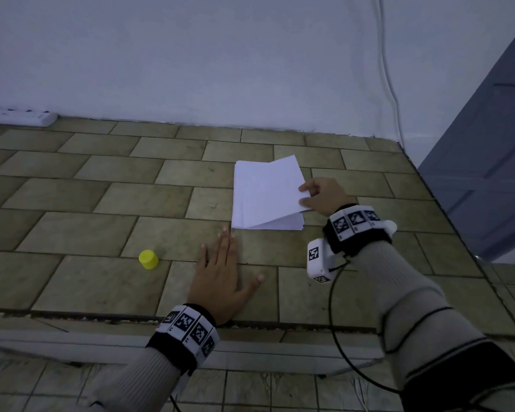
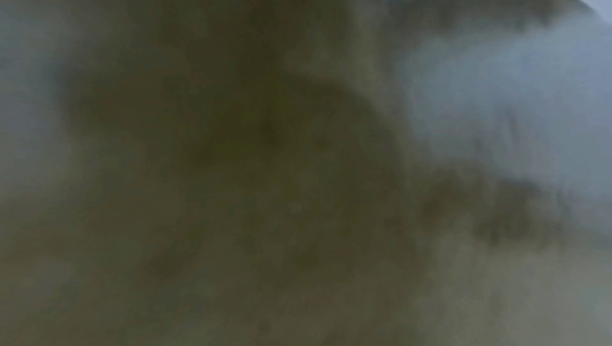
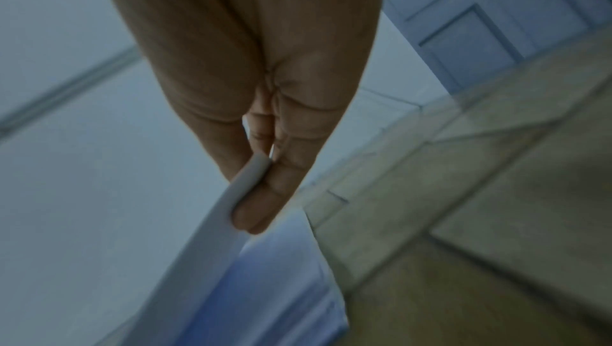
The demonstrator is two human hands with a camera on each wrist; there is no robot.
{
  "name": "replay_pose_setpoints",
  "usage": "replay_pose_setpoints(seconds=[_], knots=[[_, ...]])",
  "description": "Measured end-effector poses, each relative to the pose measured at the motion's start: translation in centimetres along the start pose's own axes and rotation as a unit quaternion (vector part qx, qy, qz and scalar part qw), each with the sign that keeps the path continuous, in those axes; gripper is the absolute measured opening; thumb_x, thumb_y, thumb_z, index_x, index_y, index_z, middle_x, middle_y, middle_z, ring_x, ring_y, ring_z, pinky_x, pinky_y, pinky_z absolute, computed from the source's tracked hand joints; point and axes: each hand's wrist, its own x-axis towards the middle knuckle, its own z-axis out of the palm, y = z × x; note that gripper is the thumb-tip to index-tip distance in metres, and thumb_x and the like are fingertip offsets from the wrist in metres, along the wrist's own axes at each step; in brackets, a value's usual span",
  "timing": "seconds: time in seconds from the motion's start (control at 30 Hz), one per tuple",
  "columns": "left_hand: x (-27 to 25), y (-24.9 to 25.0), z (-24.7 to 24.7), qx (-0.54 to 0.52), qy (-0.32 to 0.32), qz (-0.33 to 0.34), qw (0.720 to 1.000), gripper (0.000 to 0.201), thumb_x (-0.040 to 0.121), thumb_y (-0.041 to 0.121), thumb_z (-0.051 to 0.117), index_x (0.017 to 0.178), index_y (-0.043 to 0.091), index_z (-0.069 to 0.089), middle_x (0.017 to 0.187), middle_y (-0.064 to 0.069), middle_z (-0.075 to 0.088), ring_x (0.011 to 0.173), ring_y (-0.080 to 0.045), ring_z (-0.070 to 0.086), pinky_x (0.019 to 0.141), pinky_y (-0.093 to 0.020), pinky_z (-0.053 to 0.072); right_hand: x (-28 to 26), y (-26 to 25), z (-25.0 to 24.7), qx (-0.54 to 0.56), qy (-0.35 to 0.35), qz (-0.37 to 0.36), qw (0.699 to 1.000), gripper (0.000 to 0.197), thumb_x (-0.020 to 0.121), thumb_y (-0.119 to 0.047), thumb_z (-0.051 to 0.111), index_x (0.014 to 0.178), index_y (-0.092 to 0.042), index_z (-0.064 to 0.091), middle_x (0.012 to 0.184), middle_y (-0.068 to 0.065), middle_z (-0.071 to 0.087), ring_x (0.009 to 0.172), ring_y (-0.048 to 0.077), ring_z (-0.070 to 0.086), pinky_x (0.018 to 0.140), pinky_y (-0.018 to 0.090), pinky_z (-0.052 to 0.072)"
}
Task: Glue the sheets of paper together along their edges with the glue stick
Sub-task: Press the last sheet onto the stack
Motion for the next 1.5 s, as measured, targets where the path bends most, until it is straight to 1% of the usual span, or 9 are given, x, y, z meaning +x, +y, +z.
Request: replay_pose_setpoints(seconds=[0.33,0.47,0.63,0.8,0.97,1.1,1.23,1.37,1.5], knots=[[0.1,0.0,-0.1,0.013,-0.005,-0.005,1.000,0.108,0.079,0.082,-0.006,0.155,0.006,-0.002,0.162,-0.010,-0.011,0.150,-0.021,-0.010,0.119,-0.045,-0.009,0.4,0.2,3.4,-0.100,0.008,-0.002,0.995,0.028,0.087,-0.016,0.066,0.113,-0.009,0.059,0.099,0.003,0.052,0.105,0.023,0.056,0.079,0.024,0.040],[0.1,0.0,0.0,0.020,-0.004,-0.006,1.000,0.103,0.082,0.080,0.001,0.155,0.007,0.000,0.162,-0.010,-0.009,0.150,-0.021,-0.008,0.119,-0.045,-0.008,0.6,0.0,3.5,-0.158,-0.026,0.001,0.987,0.031,0.090,-0.019,0.063,0.117,-0.009,0.056,0.122,0.009,0.057,0.112,0.024,0.054,0.084,0.028,0.041],[0.0,-0.1,0.0,0.019,-0.008,-0.008,1.000,0.105,0.080,0.081,-0.005,0.155,0.008,-0.002,0.162,-0.009,-0.010,0.150,-0.020,-0.009,0.120,-0.045,-0.007,0.2,-0.4,3.4,-0.199,-0.039,-0.006,0.979,0.034,0.090,-0.023,0.063,0.120,-0.007,0.057,0.127,0.012,0.055,0.113,0.026,0.055,0.090,0.032,0.046],[0.0,-0.1,-0.1,0.012,-0.002,-0.005,1.000,0.106,0.080,0.081,-0.006,0.155,0.008,0.000,0.163,-0.009,-0.007,0.150,-0.020,-0.007,0.121,-0.045,-0.006,-1.7,-1.7,1.0,-0.098,0.068,-0.050,0.992,0.030,0.089,-0.028,0.063,0.115,-0.013,0.059,0.122,0.011,0.049,0.105,0.023,0.054,0.090,0.032,0.045],[-0.1,-0.1,0.0,0.010,0.003,-0.001,1.000,0.105,0.081,0.081,-0.008,0.155,0.007,0.002,0.163,-0.010,-0.005,0.150,-0.021,-0.005,0.121,-0.046,-0.004,-6.2,-1.8,-4.1,0.016,0.252,-0.140,0.957,0.028,0.084,-0.020,0.067,0.111,-0.015,0.060,0.110,0.001,0.056,0.090,0.013,0.052,0.079,0.021,0.038],[0.0,0.0,0.0,0.007,0.005,-0.001,1.000,0.105,0.081,0.080,-0.008,0.155,0.007,0.005,0.162,-0.010,-0.003,0.150,-0.022,-0.004,0.120,-0.047,-0.004,-8.4,2.5,-5.4,0.071,0.314,-0.068,0.944,0.051,0.079,-0.022,0.076,0.123,-0.009,0.052,0.122,0.005,0.053,0.111,0.015,0.048,0.089,0.022,0.035],[0.0,0.0,0.1,0.013,0.000,-0.001,1.000,0.104,0.081,0.080,-0.007,0.155,0.007,0.006,0.162,-0.011,-0.001,0.150,-0.022,-0.003,0.120,-0.046,-0.005,-9.5,6.8,-4.0,0.160,0.220,0.075,0.959,0.066,0.075,-0.019,0.079,0.129,-0.008,0.043,0.127,0.008,0.051,0.115,0.021,0.050,0.090,0.034,0.044],[0.1,-0.2,0.1,-0.001,-0.004,0.002,1.000,0.104,0.081,0.080,-0.005,0.155,0.007,0.008,0.163,-0.011,0.001,0.151,-0.022,-0.001,0.121,-0.047,-0.003,-10.5,8.7,-2.7,0.078,0.167,0.122,0.975,0.057,0.077,-0.012,0.077,0.126,-0.005,0.046,0.116,0.015,0.057,0.095,0.023,0.052,0.076,0.031,0.040],[0.1,-0.2,-0.4,-0.051,-0.005,-0.012,0.999,0.114,0.071,0.085,-0.015,0.155,0.011,0.006,0.164,-0.006,-0.002,0.150,-0.016,-0.003,0.121,-0.041,-0.006,-10.5,9.5,-2.6,0.038,0.147,0.142,0.978,0.045,0.079,-0.003,0.073,0.118,0.003,0.051,0.113,0.022,0.059,0.102,0.034,0.055,0.076,0.031,0.037]])
